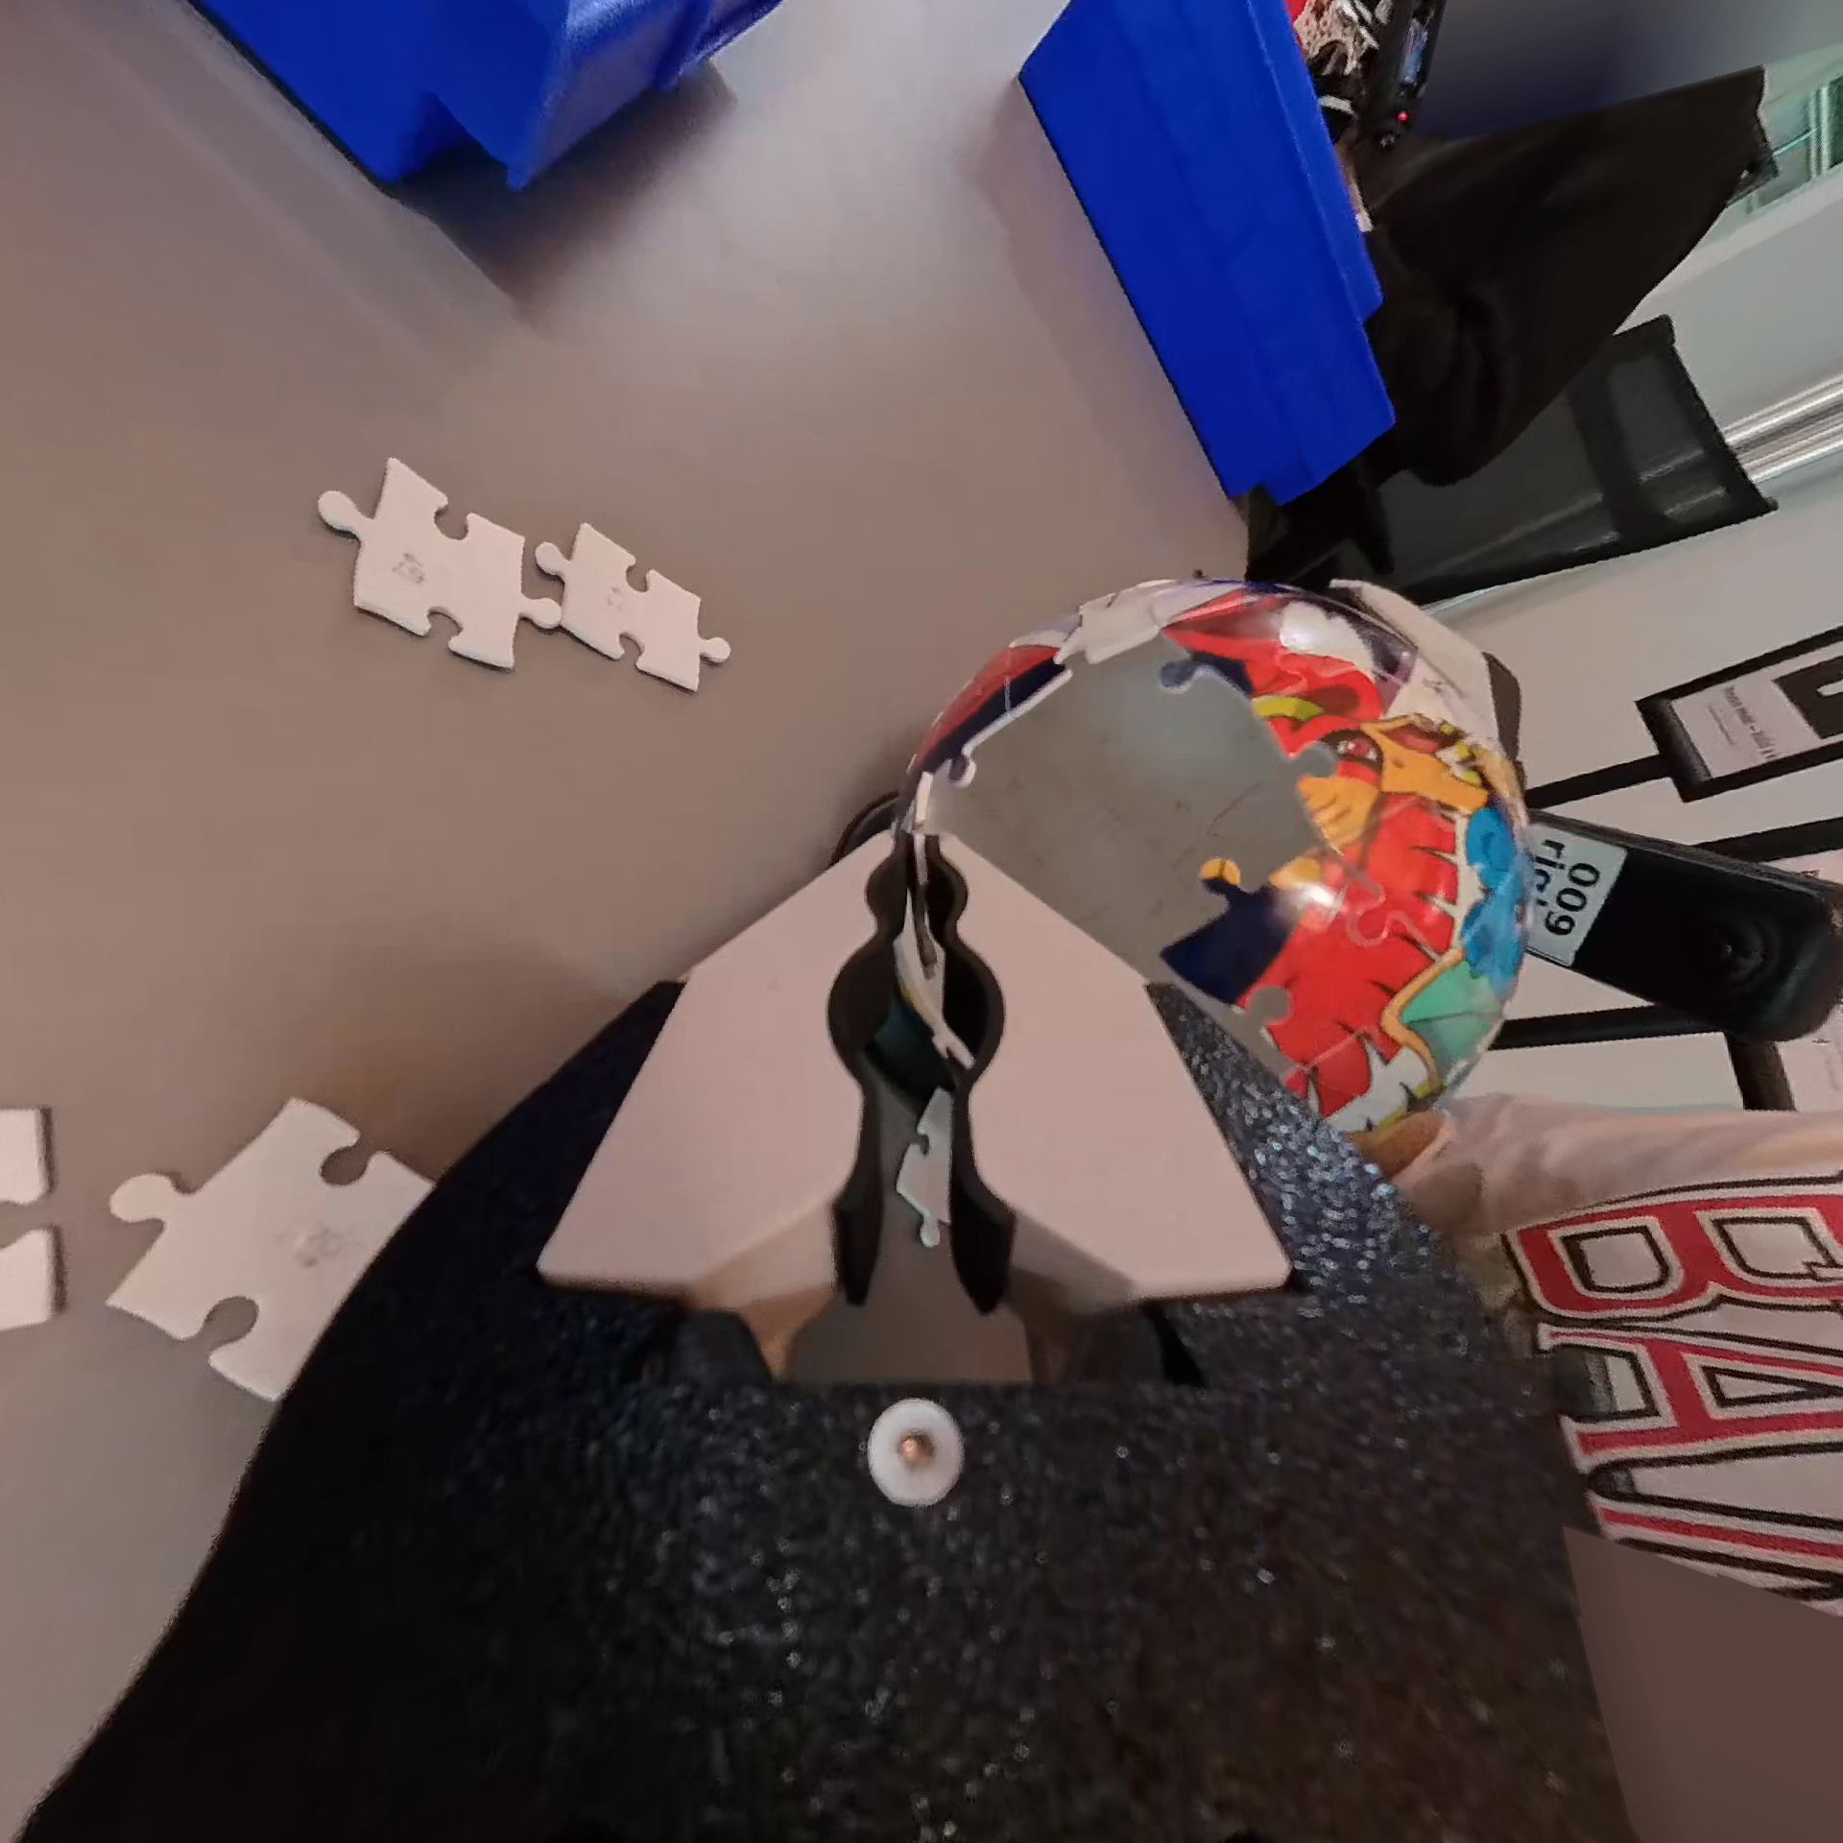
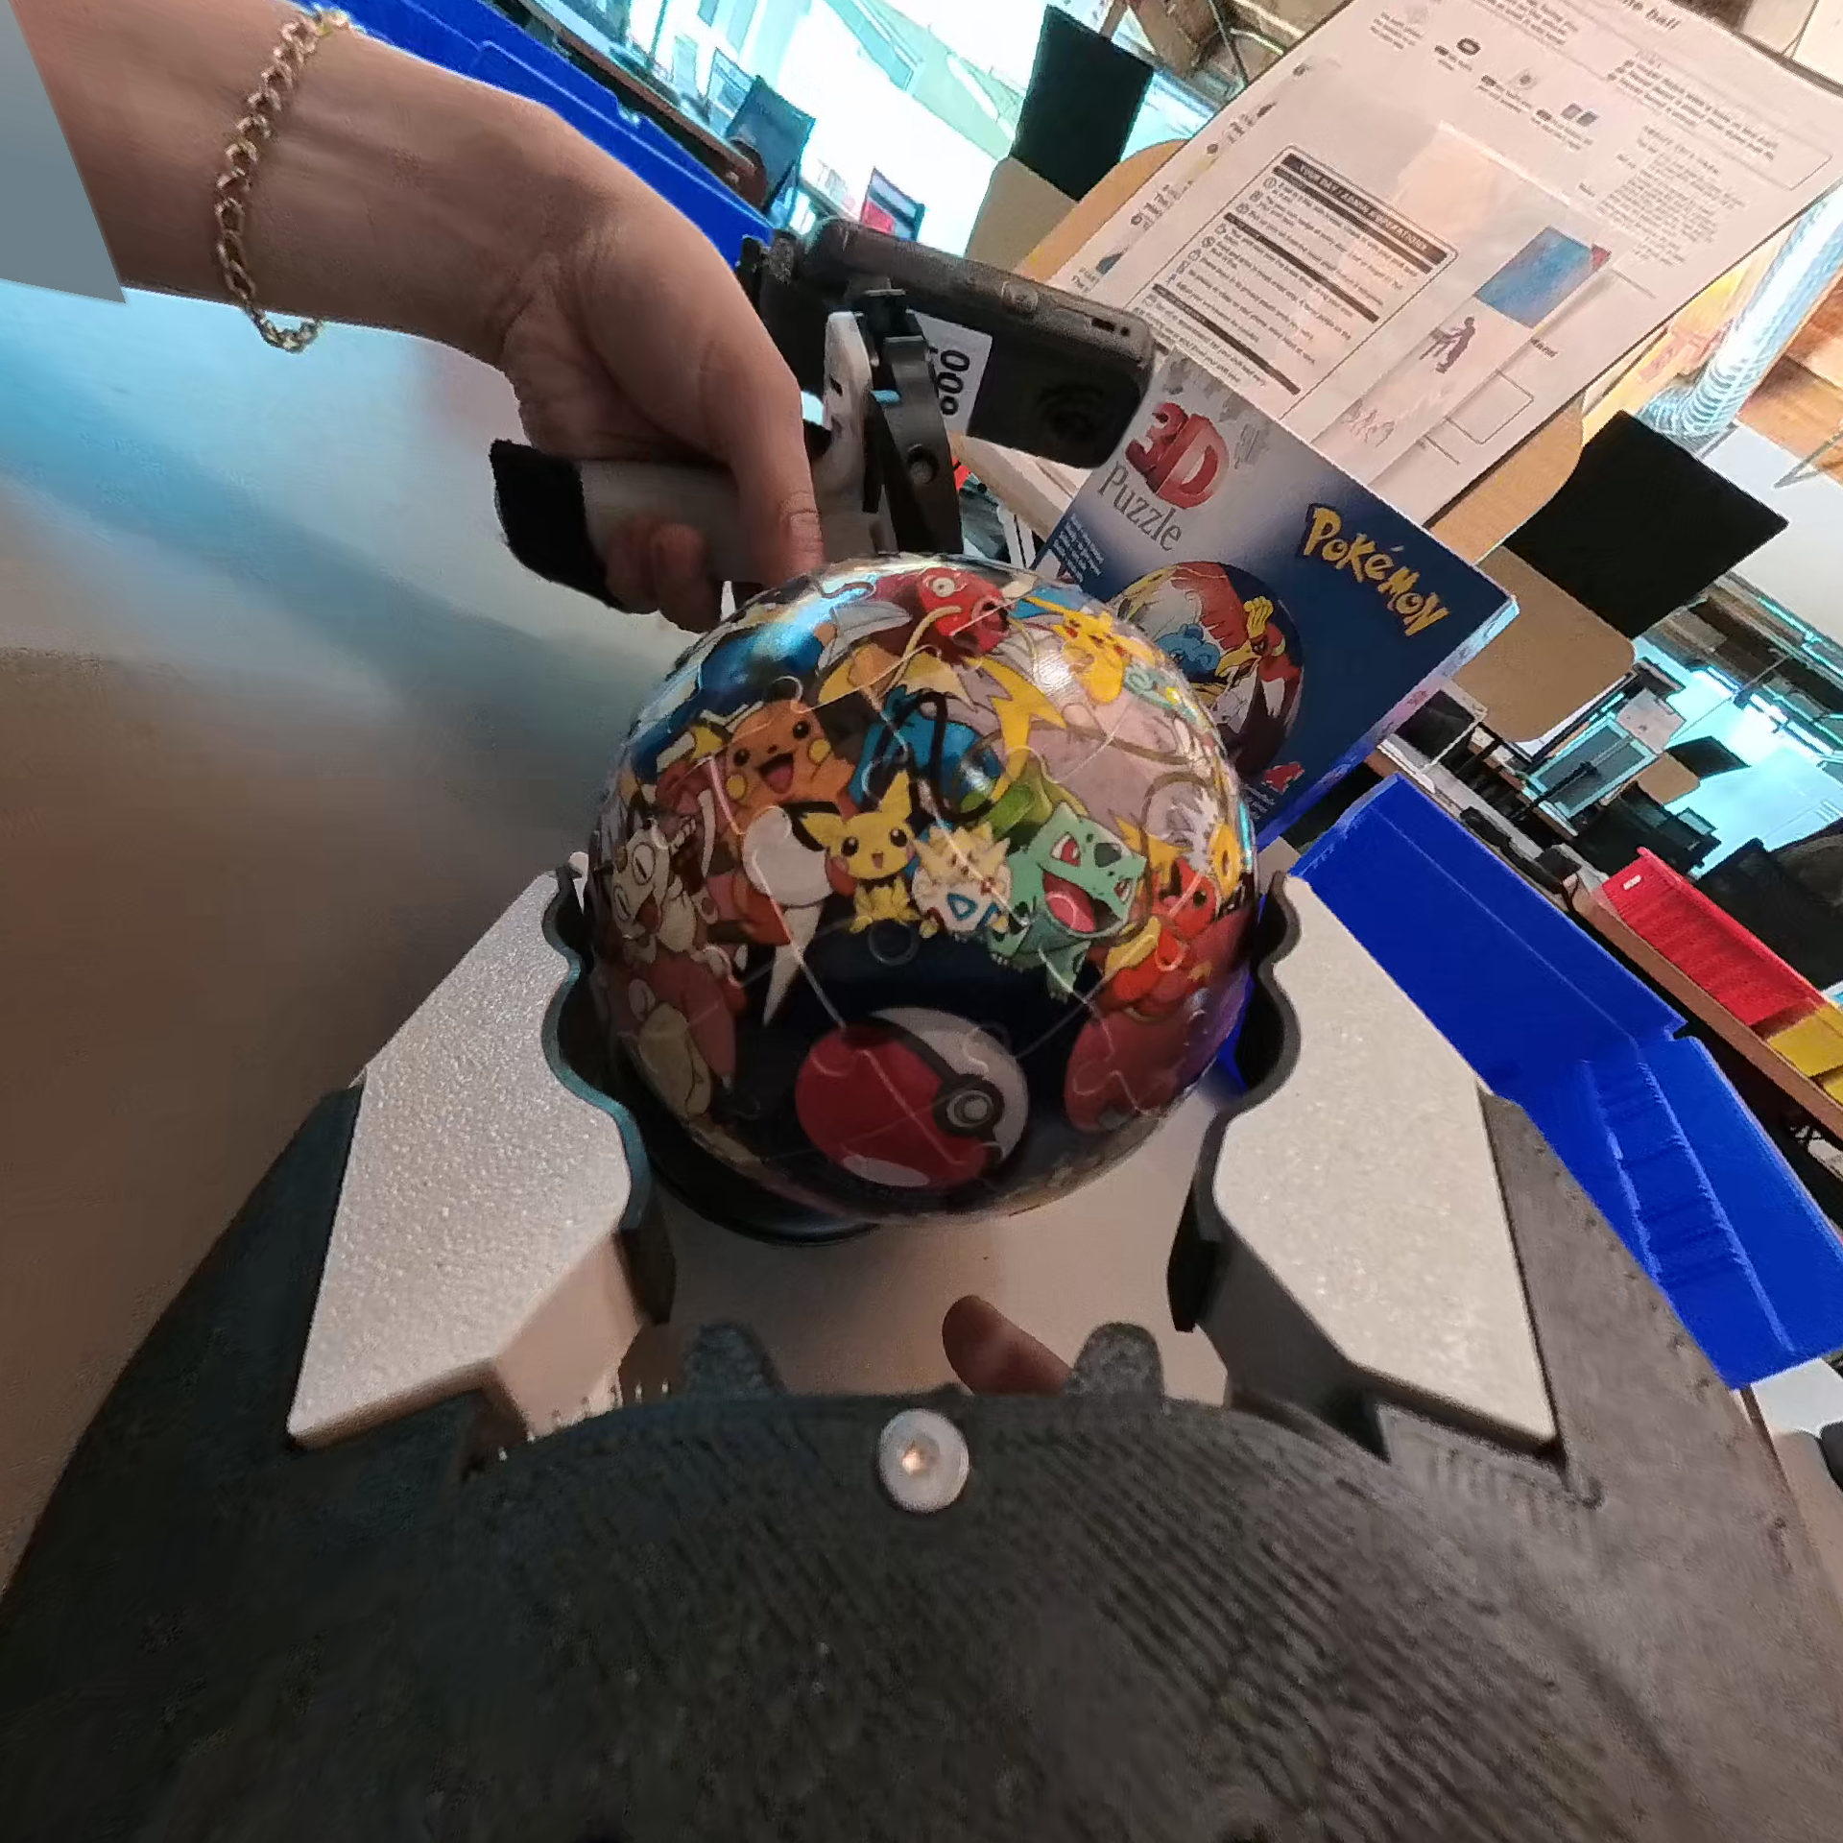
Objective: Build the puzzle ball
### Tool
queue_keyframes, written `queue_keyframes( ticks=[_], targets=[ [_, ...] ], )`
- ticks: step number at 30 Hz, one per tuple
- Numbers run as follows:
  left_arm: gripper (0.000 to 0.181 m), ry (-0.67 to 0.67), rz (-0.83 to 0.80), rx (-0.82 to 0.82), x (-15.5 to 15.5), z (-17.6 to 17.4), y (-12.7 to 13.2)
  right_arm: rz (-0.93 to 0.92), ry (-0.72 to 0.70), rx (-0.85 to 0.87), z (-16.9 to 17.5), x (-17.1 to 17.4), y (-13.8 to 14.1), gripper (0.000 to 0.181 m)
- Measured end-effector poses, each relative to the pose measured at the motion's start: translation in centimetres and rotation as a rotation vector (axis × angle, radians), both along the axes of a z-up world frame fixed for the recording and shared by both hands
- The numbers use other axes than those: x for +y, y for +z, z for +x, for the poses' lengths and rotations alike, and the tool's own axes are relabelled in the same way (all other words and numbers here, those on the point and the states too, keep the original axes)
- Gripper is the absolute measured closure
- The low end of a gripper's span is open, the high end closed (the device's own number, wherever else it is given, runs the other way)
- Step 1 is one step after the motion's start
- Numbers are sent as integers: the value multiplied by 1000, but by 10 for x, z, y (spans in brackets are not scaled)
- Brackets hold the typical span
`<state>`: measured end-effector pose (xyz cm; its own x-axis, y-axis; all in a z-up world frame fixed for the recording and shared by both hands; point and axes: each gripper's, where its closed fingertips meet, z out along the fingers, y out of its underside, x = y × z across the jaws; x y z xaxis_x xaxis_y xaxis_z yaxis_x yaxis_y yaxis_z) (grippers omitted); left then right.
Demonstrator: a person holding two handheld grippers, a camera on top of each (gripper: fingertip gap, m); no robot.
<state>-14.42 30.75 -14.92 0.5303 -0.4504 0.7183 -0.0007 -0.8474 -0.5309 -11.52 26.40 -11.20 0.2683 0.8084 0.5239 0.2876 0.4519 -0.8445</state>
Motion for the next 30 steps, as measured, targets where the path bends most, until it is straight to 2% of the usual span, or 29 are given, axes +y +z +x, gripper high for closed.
queue_keyframes(
  ticks=[5,17,30],
  targets=[
    [181,22,57,62,-5,-2,-5,-2,-9,-2,0,0,0,53],
    [181,136,112,37,-3,-2,-4,-6,-32,-4,0,0,0,52],
    [181,56,222,89,-3,0,-7,-8,-31,-5,1,-1,-1,53]
  ],
)
